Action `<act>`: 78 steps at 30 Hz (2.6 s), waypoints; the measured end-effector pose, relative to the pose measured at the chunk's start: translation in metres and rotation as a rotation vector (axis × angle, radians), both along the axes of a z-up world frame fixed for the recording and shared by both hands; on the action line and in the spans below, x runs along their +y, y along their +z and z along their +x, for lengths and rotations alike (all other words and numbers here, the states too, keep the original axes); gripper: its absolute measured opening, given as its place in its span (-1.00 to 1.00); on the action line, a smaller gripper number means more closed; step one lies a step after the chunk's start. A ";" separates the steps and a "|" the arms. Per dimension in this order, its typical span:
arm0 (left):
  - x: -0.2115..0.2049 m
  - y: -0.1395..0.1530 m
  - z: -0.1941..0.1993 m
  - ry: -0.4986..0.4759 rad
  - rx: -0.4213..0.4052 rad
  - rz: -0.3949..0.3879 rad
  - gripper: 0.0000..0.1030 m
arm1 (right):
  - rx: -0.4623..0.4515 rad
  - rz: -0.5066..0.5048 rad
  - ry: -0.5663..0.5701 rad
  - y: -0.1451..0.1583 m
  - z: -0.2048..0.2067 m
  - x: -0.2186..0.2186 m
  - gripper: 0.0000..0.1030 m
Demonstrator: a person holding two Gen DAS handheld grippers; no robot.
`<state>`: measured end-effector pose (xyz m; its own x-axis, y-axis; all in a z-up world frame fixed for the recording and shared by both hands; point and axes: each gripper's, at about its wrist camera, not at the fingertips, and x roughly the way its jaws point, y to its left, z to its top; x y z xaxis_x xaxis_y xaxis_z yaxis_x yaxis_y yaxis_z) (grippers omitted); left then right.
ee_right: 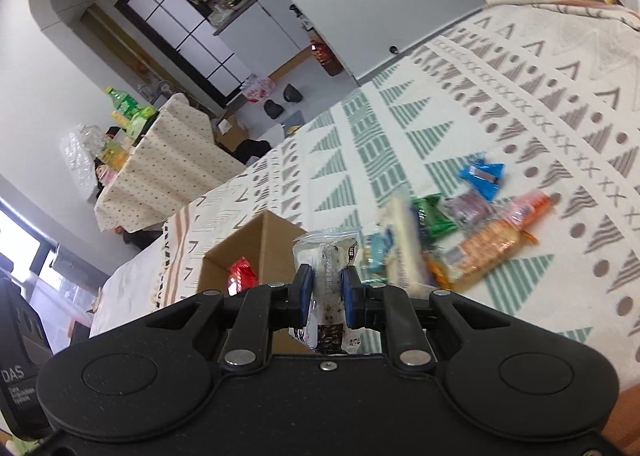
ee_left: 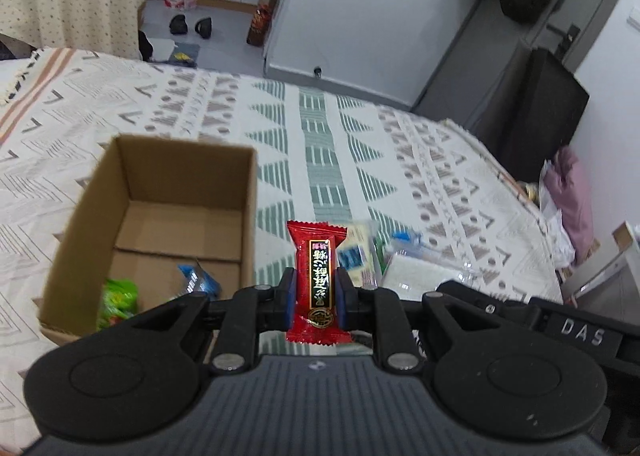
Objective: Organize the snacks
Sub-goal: 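Lower both snacks into the cardboard box and open both tools, then move both open tools back over the remaining snack pile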
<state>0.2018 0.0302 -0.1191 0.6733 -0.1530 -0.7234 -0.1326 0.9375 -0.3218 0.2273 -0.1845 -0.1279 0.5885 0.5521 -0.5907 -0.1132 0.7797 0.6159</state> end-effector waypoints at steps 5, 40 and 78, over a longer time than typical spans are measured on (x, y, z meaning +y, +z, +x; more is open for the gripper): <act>0.024 0.009 -0.002 0.046 -0.026 -0.013 -0.64 | -0.025 -0.007 0.025 0.011 0.003 0.019 -0.69; 0.109 -0.010 0.000 0.290 0.020 -0.052 0.56 | -0.036 -0.096 0.084 0.032 0.037 0.074 0.13; -0.035 0.017 0.011 -0.005 0.061 0.019 0.78 | -0.048 -0.115 -0.045 -0.005 0.012 -0.093 0.90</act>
